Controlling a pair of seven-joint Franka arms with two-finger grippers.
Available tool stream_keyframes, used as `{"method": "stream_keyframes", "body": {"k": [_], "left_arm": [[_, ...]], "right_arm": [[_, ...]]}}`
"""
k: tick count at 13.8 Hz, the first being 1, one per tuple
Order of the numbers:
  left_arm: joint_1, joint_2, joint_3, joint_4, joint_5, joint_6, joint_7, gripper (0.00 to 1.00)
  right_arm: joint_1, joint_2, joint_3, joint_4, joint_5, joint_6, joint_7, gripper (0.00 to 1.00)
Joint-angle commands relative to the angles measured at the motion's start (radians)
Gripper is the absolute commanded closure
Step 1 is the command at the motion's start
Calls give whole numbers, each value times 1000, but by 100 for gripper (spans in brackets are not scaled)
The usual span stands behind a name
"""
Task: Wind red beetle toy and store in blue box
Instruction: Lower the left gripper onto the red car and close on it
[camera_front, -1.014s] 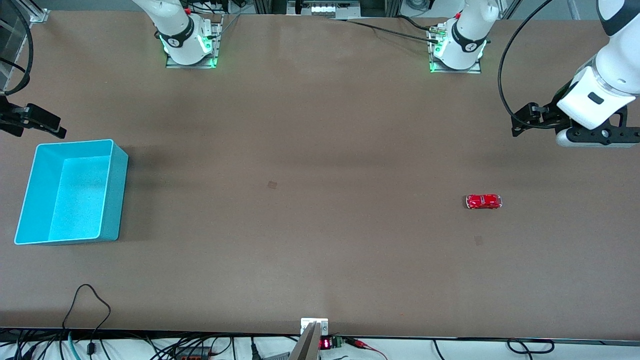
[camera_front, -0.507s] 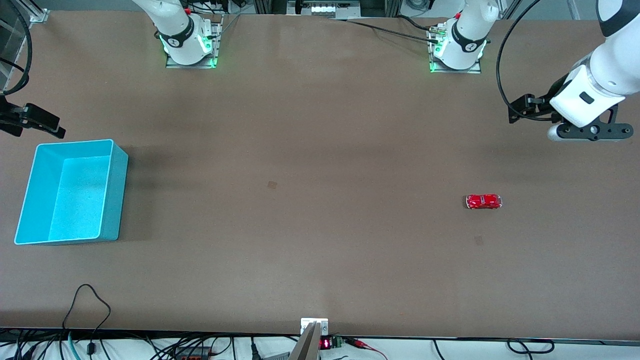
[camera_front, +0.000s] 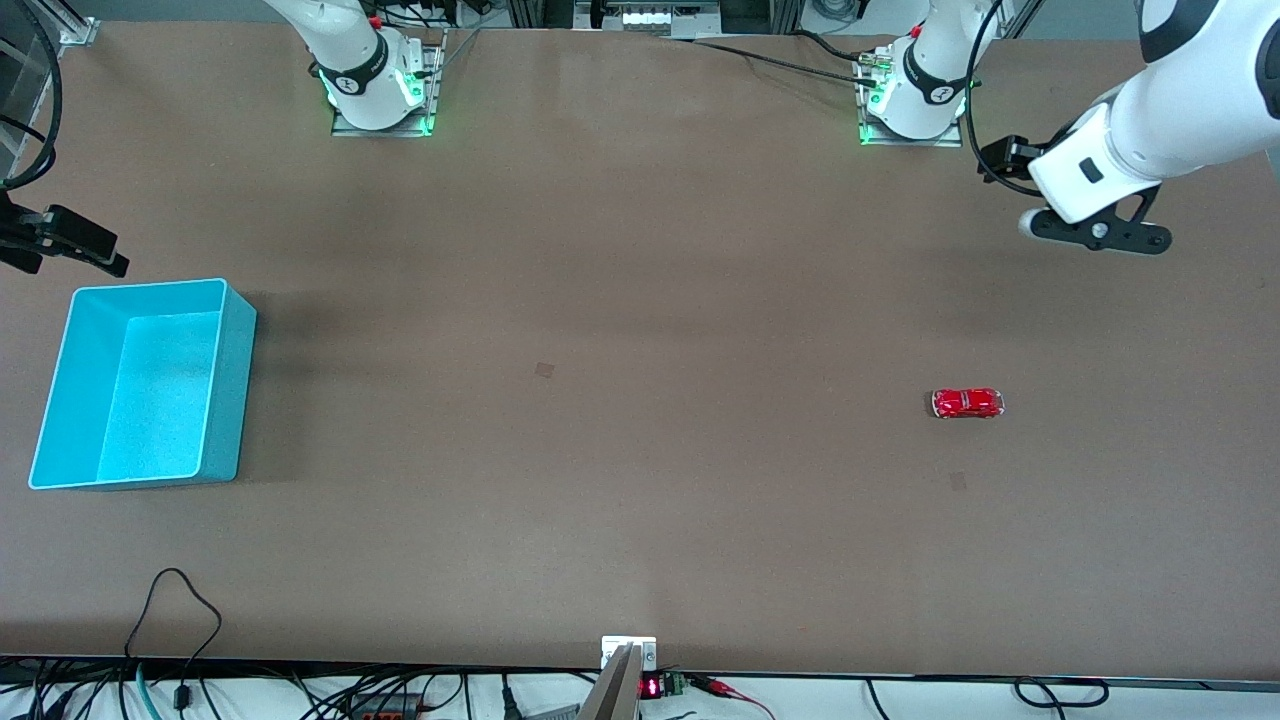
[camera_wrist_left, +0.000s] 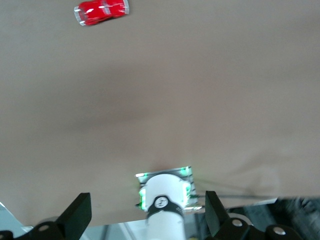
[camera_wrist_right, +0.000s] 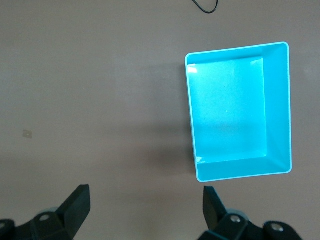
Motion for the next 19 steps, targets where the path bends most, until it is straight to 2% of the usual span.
{"method": "stream_keyframes", "body": {"k": [1, 3, 6, 8, 12, 16, 19], "left_arm": [[14, 12, -1, 13, 49, -5, 280, 0], [47, 16, 1, -36, 68, 74, 489, 0], [92, 22, 1, -158, 79, 327, 803, 0], [94, 51, 1, -217, 109, 471, 923, 0], [95, 188, 1, -277, 151, 743, 1156, 0], [107, 314, 1, -283, 223, 910, 1226, 0], [147, 351, 1, -356, 229, 1077, 1253, 0]], "right_arm": [[-2, 6, 1, 16, 0, -15, 5, 0], [-4, 6, 1, 12, 2, -24, 2, 0], [-2, 5, 1, 12, -1, -59, 3, 0], [-2, 3, 1, 3, -1, -84, 8, 0], [-1, -1, 1, -10, -10, -85, 11, 0], [-1, -7, 1, -22, -10, -72, 12, 0], [-1, -14, 1, -33, -10, -33, 11, 0]]}}
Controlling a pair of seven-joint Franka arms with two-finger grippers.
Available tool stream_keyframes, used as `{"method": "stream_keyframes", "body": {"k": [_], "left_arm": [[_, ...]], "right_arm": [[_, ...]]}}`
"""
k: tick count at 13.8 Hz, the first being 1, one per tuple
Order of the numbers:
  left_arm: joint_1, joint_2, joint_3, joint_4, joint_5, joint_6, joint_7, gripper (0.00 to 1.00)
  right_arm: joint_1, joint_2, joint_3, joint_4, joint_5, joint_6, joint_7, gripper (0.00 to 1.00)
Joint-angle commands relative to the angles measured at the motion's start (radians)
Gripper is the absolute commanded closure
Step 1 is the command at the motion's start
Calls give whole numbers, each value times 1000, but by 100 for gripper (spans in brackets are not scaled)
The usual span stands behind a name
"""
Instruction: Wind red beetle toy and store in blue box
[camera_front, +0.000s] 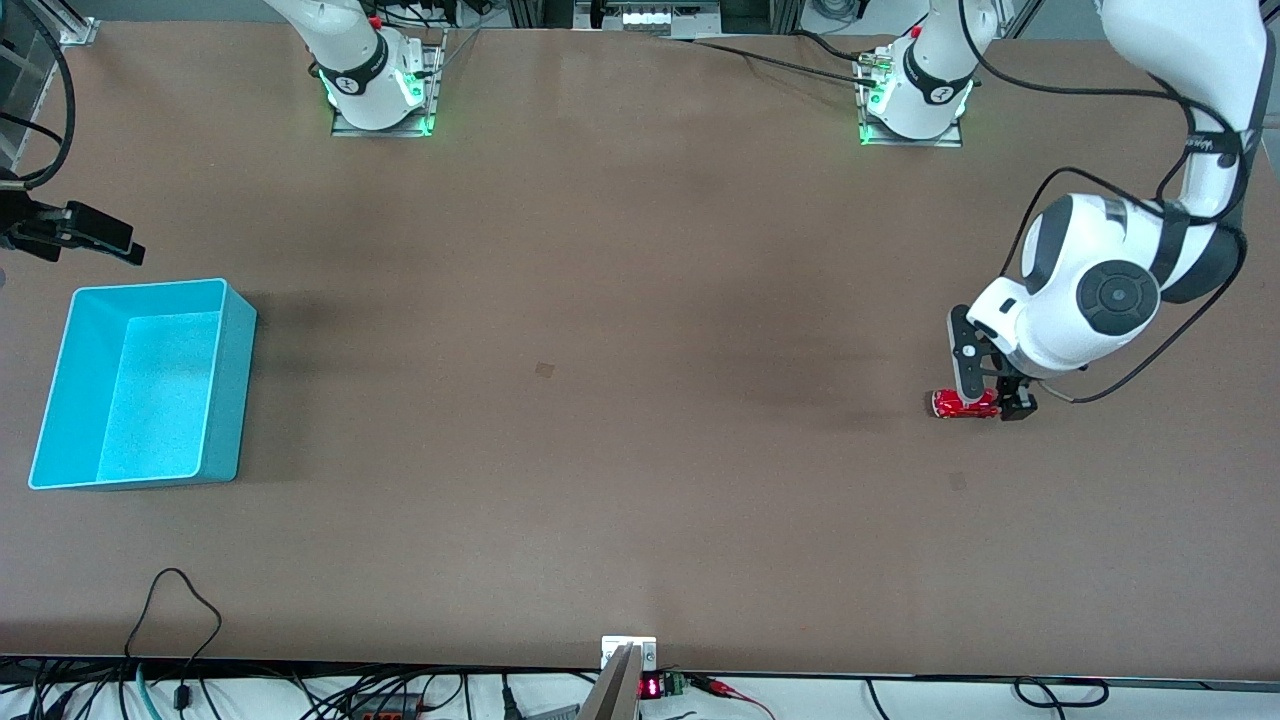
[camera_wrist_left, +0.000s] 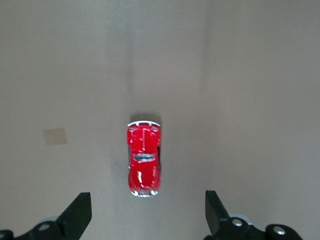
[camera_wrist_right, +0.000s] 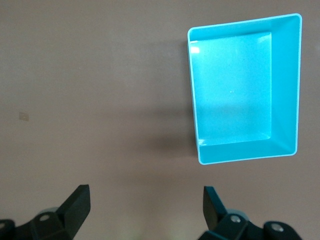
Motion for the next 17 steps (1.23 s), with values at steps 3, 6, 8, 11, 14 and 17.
{"method": "stream_keyframes", "body": {"k": [3, 6, 8, 11, 14, 17], "left_arm": [[78, 46, -5, -73, 19, 199, 134, 0], [84, 80, -5, -91, 19, 277, 143, 0], [84, 89, -7, -111, 18, 303, 145, 5], [84, 112, -7, -128, 18, 331, 145, 22], [98, 124, -7, -127, 18, 357, 148, 27], [99, 133, -7, -124, 19, 375, 149, 28]], "right_arm": [[0, -31, 2, -41, -10, 41, 8, 0], [1, -87, 4, -114, -10, 79, 8, 0], [1, -91, 4, -113, -10, 75, 1, 0], [-2, -79, 4, -95, -2, 70, -10, 0], [0, -75, 4, -90, -4, 72, -6, 0], [-5, -75, 0, -89, 4, 77, -5, 0]]}}
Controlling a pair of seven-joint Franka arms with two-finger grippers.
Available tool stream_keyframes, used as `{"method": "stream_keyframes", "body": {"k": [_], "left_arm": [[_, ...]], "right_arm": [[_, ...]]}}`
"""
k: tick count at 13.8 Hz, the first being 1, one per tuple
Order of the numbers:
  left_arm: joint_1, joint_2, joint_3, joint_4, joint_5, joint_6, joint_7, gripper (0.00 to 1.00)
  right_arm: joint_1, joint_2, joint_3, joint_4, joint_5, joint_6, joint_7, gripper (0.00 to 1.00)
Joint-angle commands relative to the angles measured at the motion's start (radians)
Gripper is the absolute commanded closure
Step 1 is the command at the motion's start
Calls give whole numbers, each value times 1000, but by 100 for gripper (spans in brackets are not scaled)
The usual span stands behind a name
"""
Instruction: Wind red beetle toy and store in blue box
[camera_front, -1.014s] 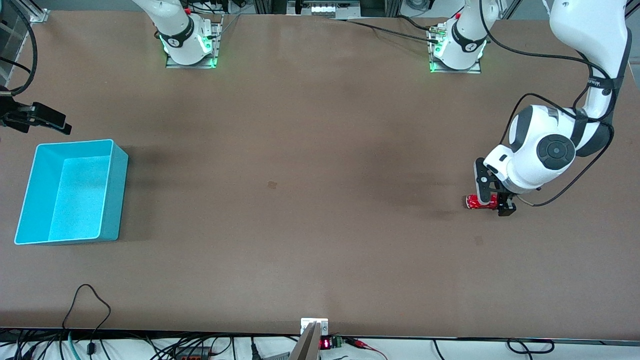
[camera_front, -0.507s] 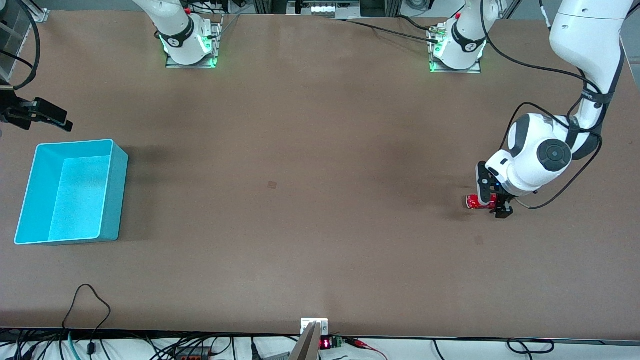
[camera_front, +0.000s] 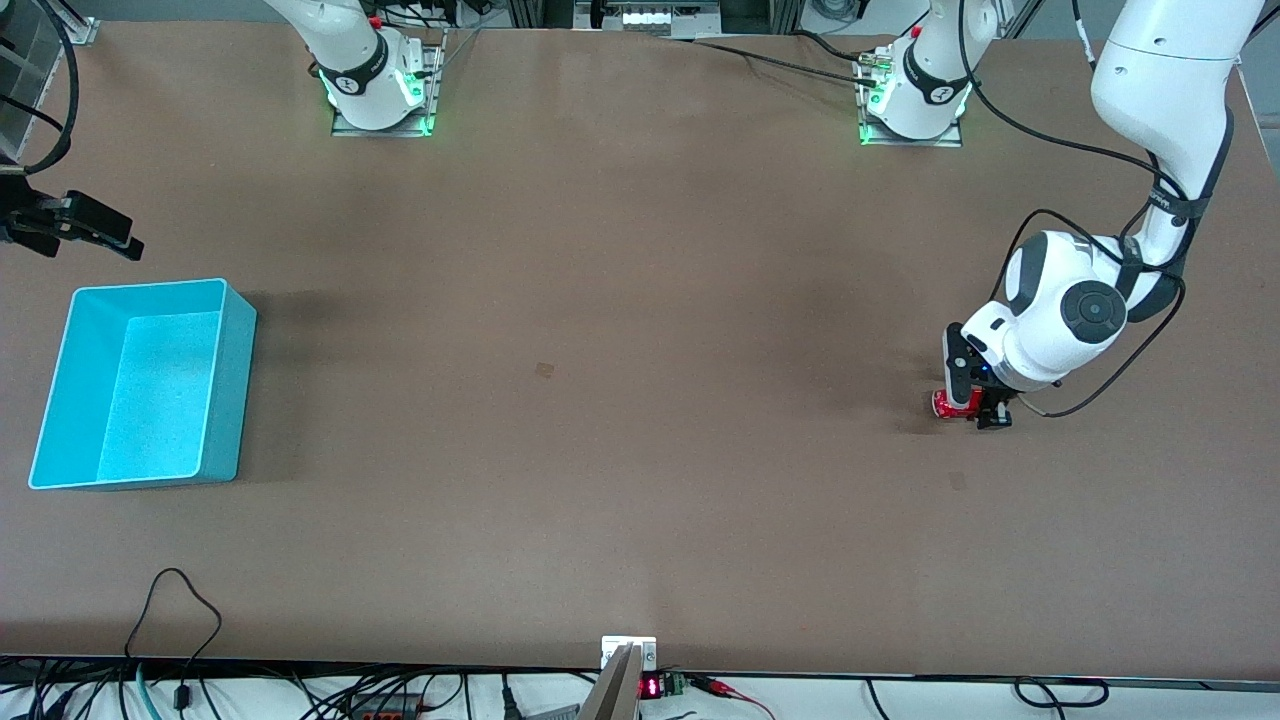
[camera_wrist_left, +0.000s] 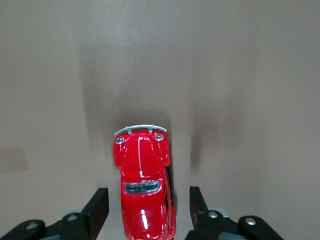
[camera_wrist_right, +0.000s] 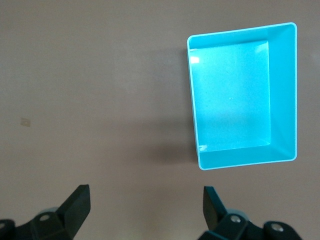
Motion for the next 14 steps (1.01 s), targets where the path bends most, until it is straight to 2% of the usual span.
{"method": "stream_keyframes", "body": {"k": [1, 4, 6, 7, 14], "left_arm": [[13, 12, -3, 0, 16, 30, 18, 35], [12, 14, -3, 0, 16, 30, 18, 62], [12, 14, -3, 0, 16, 30, 20, 74], [10, 14, -3, 0, 16, 30, 33, 77], [27, 35, -3, 12, 15, 30, 90, 77]], "right_arm": [[-5, -13, 0, -11, 4, 9, -4, 0], [-3, -14, 0, -11, 4, 7, -6, 0], [-3, -13, 2, -11, 4, 7, -9, 0], [-3, -13, 0, -11, 4, 7, -9, 0], [-3, -13, 0, -11, 4, 7, -9, 0]]}}
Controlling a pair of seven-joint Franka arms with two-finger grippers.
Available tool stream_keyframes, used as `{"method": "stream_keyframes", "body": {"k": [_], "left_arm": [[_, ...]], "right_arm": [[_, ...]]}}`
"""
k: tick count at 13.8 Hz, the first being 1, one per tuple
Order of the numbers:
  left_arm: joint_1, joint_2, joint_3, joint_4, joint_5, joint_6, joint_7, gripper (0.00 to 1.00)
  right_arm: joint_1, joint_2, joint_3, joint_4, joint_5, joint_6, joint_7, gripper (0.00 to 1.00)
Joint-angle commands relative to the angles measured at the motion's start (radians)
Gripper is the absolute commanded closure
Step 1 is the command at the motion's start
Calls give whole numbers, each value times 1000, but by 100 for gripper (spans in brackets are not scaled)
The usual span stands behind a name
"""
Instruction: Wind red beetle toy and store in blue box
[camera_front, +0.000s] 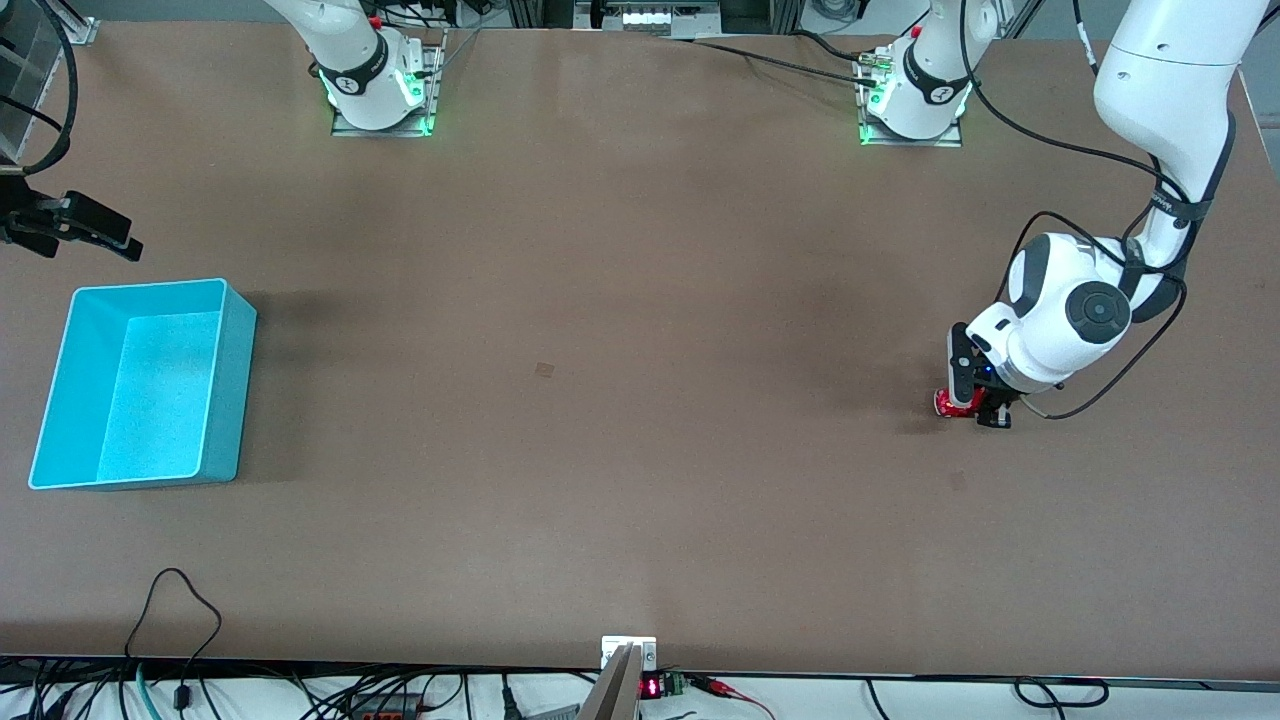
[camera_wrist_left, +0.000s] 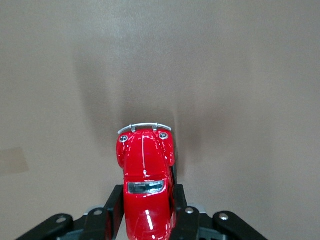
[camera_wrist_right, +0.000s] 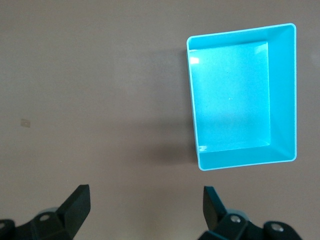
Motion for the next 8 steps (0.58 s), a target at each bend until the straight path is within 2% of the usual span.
{"method": "stream_keyframes", "body": {"k": [1, 8], "left_arm": [[32, 27, -3, 11, 15, 10, 32, 77], [188, 39, -3, 34, 15, 10, 167, 77]], "right_arm": [[-3, -13, 1, -13, 4, 6, -9, 0], [-3, -10, 2, -13, 2, 6, -9, 0]]}}
